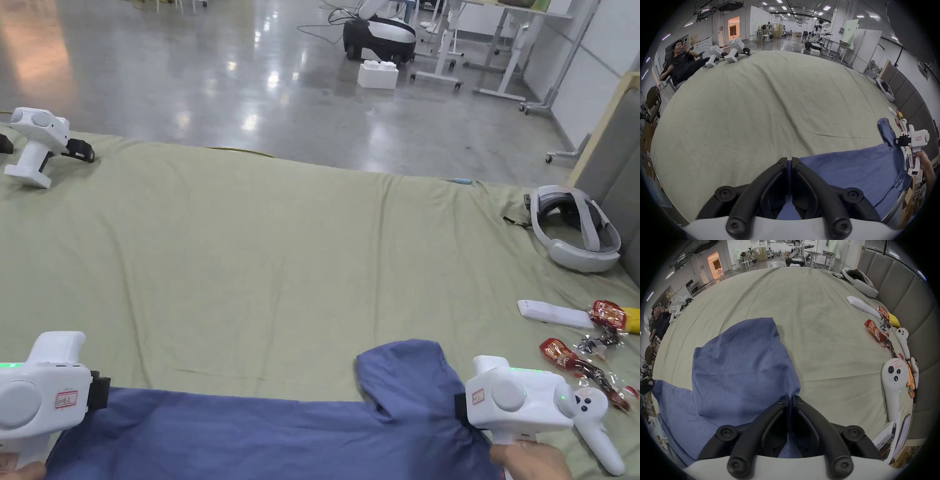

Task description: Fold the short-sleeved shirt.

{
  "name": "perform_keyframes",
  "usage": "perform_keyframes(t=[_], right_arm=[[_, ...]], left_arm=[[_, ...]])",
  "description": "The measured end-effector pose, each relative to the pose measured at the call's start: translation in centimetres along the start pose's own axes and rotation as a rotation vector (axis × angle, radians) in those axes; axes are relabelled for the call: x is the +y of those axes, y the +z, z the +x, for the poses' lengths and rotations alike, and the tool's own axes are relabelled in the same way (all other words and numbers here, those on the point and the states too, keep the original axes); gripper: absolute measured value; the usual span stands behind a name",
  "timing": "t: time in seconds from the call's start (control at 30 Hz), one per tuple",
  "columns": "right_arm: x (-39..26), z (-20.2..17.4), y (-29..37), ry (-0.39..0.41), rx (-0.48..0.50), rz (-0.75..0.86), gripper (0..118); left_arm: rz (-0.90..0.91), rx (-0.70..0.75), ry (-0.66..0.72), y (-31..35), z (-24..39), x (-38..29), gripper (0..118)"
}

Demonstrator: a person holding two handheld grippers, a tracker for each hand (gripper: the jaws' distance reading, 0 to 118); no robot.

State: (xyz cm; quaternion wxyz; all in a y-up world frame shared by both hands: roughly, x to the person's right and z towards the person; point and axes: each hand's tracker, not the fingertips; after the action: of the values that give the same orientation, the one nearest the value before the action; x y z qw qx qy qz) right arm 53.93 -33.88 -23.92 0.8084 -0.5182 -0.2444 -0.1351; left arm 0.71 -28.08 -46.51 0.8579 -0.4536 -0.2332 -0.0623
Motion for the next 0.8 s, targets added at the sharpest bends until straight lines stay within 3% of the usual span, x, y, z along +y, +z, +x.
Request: perform_keyframes(t=[0.13, 0.43, 0.8], right_arm=[[-1.1, 0.3, 2.2, -0.065, 0.032, 0.076, 5], [-5.1, 1.1, 12.4, -0.022, 0.06, 0.275, 5], [-14.8, 2.7, 21.3, 0.011, 0.052, 0.33, 5]], left_arm=[[0.017, -0.016, 0.01, 0.9, -0.1, -0.2, 7], [0.112, -0.047, 0.009, 6.4, -1.1, -1.0, 7], [0.192, -0.137, 0.023, 14.7, -3.5, -7.1, 7]])
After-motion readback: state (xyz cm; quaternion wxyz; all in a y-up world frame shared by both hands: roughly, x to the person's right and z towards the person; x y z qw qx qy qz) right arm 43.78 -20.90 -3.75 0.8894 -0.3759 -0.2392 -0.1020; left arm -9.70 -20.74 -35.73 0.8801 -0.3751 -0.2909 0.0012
